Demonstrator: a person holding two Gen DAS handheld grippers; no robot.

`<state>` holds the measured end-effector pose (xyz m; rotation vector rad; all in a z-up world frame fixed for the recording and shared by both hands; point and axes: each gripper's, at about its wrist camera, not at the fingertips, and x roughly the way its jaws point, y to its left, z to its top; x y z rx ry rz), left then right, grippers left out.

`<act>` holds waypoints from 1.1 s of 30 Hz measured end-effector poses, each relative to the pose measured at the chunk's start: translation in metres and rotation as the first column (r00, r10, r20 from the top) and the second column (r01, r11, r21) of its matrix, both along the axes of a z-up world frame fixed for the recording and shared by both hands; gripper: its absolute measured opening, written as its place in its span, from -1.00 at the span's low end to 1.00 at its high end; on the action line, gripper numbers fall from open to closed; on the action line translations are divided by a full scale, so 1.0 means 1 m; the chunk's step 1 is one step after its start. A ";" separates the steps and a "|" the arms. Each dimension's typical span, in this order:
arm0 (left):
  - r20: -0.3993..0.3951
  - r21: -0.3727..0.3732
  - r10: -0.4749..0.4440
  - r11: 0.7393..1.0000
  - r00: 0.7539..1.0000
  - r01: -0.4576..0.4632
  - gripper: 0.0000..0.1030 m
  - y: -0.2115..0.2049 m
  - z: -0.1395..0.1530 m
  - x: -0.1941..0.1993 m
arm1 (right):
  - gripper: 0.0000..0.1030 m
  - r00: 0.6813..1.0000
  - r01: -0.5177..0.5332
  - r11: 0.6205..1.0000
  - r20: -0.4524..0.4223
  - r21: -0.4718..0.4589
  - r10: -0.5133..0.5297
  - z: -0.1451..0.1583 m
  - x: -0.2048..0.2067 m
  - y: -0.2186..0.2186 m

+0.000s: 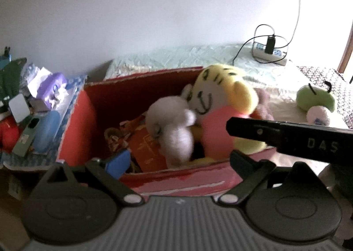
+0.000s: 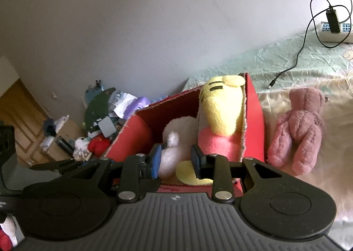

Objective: Organize objects
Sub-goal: 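Move both grippers away from the box toward the plushes on the bed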

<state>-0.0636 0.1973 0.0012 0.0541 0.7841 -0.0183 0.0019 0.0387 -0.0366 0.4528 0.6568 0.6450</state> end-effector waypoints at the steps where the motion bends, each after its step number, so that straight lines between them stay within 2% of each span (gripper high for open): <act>1: 0.006 0.001 -0.007 1.000 1.000 0.007 0.89 -0.005 0.003 -0.003 | -0.38 1.000 -0.004 1.000 0.001 0.010 0.004 0.000 -0.002 -0.005; 7: 0.004 -0.007 -0.041 0.999 0.999 0.041 0.90 -0.037 0.008 -0.010 | -0.37 1.000 -0.017 0.999 -0.017 0.042 0.017 -0.002 -0.010 -0.033; 12: 0.014 0.016 -0.074 0.997 0.997 0.073 0.90 -0.065 0.012 -0.012 | -0.37 1.000 -0.011 0.997 -0.013 0.077 0.012 -0.003 -0.017 -0.063; 21: 0.009 0.034 -0.174 0.984 0.985 0.174 0.90 -0.129 0.011 -0.007 | -0.37 0.994 0.076 0.993 -0.079 0.093 -0.069 -0.018 -0.019 -0.126; 27: -0.033 0.022 -0.254 0.967 0.967 0.255 0.91 -0.175 -0.005 0.002 | -0.36 0.984 0.139 0.988 -0.124 0.073 -0.130 -0.031 -0.021 -0.165; 33: -0.128 -0.040 -0.308 0.951 0.943 0.306 0.91 -0.211 -0.036 0.020 | -0.33 0.958 0.224 0.974 -0.190 0.031 -0.214 -0.048 -0.019 -0.207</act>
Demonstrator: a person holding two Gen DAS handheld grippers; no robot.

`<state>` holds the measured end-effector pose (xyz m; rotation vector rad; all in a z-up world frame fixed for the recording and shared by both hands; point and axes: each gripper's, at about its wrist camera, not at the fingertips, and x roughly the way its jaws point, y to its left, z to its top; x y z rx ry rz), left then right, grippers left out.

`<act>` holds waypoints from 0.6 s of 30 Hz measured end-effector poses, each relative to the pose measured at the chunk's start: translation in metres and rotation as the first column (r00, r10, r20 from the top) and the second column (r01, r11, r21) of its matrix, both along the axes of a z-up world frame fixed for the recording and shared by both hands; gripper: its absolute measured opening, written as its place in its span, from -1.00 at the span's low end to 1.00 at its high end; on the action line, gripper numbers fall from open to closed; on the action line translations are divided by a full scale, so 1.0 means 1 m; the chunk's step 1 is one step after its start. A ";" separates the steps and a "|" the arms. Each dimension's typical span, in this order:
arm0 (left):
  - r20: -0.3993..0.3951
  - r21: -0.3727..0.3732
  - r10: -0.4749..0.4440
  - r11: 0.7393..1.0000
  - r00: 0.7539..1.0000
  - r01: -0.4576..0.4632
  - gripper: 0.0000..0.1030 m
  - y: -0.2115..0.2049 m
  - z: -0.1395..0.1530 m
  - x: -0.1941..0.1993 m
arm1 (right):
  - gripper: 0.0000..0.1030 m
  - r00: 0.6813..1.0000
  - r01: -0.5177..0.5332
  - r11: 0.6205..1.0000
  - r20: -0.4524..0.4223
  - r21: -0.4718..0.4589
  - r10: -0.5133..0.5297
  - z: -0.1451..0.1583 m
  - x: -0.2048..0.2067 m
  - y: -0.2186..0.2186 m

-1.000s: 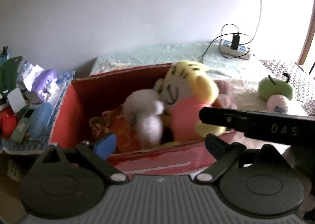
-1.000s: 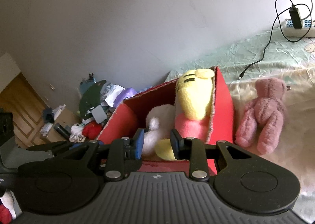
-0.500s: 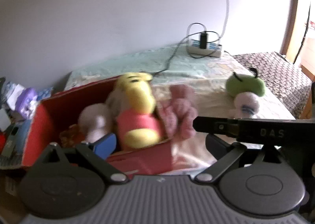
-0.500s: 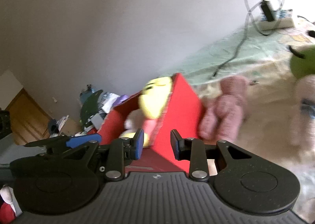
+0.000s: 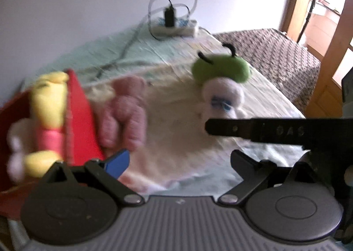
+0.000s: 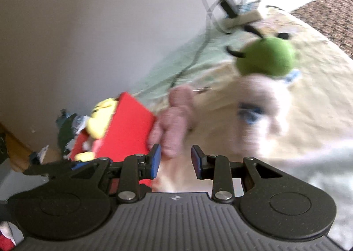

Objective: Organize objects
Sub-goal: 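Move both grippers away from the box toward the plushes on the bed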

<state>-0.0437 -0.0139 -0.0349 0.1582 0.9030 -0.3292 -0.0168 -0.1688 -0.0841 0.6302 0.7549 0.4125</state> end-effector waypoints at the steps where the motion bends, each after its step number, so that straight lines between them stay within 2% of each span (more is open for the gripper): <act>1: -0.015 -0.007 -0.005 1.000 1.000 0.005 0.91 -0.005 -0.005 0.003 | -0.30 1.000 0.015 1.000 -0.013 -0.003 -0.015 -0.003 0.000 -0.007; 3: -0.040 -0.022 -0.012 1.000 0.999 0.012 0.91 -0.012 -0.014 0.010 | -0.20 0.998 0.050 0.999 -0.042 -0.012 -0.050 -0.008 0.001 -0.021; 9: -0.099 -0.039 -0.010 0.999 0.995 0.006 0.90 -0.029 -0.038 0.028 | -0.19 0.986 0.123 0.992 -0.106 -0.035 -0.126 -0.022 0.003 -0.053; 18: -0.139 -0.081 -0.024 0.997 0.990 0.013 0.71 -0.052 -0.058 0.062 | -0.17 0.978 0.135 0.990 -0.154 -0.038 -0.139 -0.037 0.022 -0.076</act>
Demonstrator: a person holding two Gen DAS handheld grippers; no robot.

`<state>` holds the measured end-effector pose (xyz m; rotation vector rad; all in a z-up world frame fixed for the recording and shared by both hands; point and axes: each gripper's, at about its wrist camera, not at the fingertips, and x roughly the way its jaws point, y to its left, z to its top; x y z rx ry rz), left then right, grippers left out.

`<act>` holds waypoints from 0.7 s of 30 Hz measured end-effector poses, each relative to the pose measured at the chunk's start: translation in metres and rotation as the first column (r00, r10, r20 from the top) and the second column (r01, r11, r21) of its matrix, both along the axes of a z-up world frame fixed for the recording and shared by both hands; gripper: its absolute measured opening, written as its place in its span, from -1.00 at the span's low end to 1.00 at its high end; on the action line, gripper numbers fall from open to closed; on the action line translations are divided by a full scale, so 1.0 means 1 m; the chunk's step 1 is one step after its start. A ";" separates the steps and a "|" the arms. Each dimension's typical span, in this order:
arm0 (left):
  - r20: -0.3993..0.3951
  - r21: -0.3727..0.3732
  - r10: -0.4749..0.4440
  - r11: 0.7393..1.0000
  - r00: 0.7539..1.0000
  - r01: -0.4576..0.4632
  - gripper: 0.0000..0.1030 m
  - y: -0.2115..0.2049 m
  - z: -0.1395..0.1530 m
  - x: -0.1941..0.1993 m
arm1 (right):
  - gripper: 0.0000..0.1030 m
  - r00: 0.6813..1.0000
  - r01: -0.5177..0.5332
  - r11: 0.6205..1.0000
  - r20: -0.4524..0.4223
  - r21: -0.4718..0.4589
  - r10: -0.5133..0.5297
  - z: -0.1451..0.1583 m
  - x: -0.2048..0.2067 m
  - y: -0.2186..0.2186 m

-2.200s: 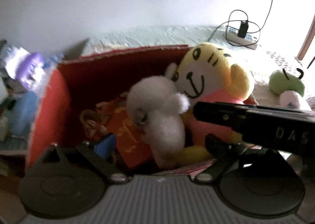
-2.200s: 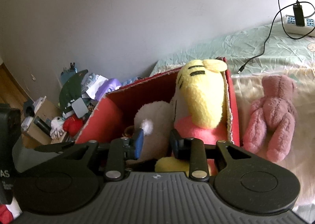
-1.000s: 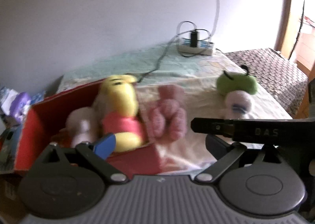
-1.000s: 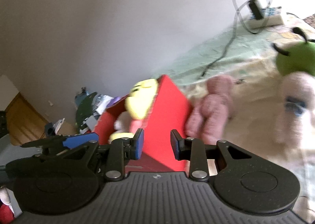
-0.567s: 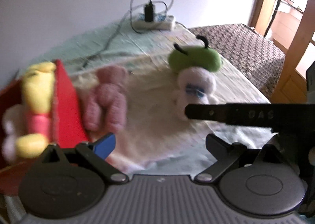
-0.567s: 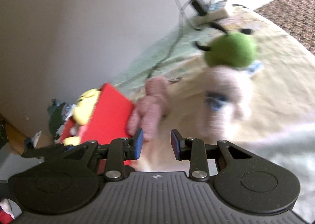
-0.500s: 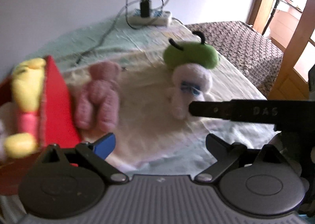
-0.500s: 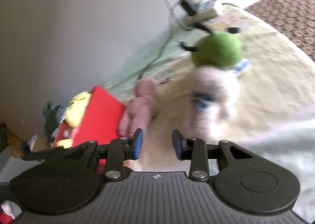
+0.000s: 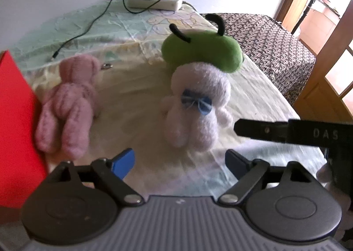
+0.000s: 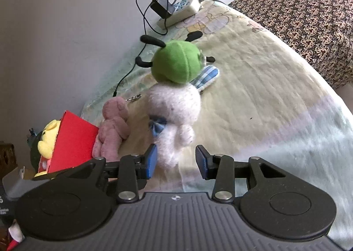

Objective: Organize objects
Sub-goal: 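Move both grippers away from the box toward the plushes on the bed, then close the left gripper on the white bunny with blue bow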

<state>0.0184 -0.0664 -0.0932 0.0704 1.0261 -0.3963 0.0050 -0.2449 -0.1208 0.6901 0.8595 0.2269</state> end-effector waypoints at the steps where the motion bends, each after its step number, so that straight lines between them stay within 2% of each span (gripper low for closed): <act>1: -0.007 -0.008 0.000 1.000 1.000 0.000 0.69 -0.001 -0.002 0.004 | -0.17 1.000 0.000 1.000 0.000 0.000 0.000 0.000 0.000 0.000; 4: -0.021 -0.023 -0.002 1.000 1.000 0.002 0.61 -0.005 -0.006 0.016 | -0.17 1.000 -0.001 1.000 -0.010 0.007 0.001 -0.003 0.007 -0.002; 9: -0.032 -0.019 -0.027 0.999 0.999 0.026 0.34 -0.013 -0.014 0.031 | -0.17 1.000 -0.003 1.000 -0.025 0.030 0.004 -0.009 0.023 -0.005; 14: -0.063 -0.047 -0.059 0.997 0.996 0.056 0.34 -0.015 -0.023 0.046 | -0.17 0.999 -0.018 0.999 -0.038 0.049 0.020 -0.015 0.047 -0.005; 21: -0.091 -0.078 -0.074 0.995 0.993 0.067 0.27 -0.017 -0.037 0.063 | 0.01 0.997 -0.066 0.994 -0.045 0.089 0.070 -0.023 0.066 0.002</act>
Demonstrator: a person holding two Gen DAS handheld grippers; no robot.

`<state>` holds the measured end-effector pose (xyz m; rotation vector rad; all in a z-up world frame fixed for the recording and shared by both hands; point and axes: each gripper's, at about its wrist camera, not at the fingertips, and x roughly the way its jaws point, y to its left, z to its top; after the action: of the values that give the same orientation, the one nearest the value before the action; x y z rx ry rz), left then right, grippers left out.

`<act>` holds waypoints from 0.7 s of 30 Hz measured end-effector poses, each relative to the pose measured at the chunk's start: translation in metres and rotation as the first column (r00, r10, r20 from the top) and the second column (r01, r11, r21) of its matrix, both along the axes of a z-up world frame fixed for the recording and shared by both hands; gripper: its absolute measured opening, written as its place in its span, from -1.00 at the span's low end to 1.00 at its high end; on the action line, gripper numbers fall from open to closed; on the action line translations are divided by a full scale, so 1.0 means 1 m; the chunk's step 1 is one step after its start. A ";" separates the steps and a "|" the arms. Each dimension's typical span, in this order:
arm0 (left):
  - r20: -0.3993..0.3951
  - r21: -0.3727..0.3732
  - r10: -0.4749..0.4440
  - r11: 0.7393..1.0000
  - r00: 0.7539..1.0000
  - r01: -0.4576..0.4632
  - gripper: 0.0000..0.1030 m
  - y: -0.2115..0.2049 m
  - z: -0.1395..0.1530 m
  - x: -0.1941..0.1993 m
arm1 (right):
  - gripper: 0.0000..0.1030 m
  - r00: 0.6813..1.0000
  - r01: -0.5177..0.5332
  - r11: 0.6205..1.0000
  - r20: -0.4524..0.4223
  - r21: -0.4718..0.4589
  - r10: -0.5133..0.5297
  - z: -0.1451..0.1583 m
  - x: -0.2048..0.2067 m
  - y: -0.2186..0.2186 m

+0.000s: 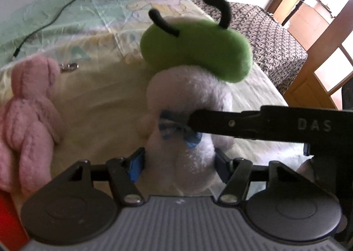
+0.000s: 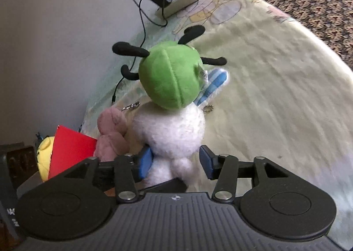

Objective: Organize objects
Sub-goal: 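Close the left gripper on the white bunny with blue bow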

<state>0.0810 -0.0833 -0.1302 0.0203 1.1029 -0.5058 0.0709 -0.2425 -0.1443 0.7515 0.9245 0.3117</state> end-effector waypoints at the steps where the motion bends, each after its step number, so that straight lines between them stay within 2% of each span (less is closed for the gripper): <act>1: -0.004 -0.006 0.000 1.000 1.000 0.000 0.27 0.001 0.000 0.001 | 0.01 1.000 0.000 1.000 0.000 0.000 0.000 0.000 0.000 0.000; 4: 0.002 -0.006 -0.002 1.000 1.000 0.002 0.25 0.001 0.000 0.001 | -0.06 1.000 -0.017 0.999 0.002 0.038 0.017 -0.003 0.003 0.001; 12: -0.001 0.005 0.007 1.000 1.000 -0.007 0.16 0.000 0.004 -0.004 | -0.18 0.998 -0.057 0.998 0.029 0.001 0.057 0.005 -0.003 0.006; 21: 0.014 0.008 0.003 1.000 1.000 -0.004 0.15 0.006 0.018 -0.029 | -0.19 0.994 -0.097 0.995 0.041 -0.009 0.097 0.020 -0.023 0.012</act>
<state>0.0524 -0.0771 -0.1124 0.0285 1.0911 -0.4976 0.0483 -0.2301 -0.1246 0.6927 0.9236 0.4079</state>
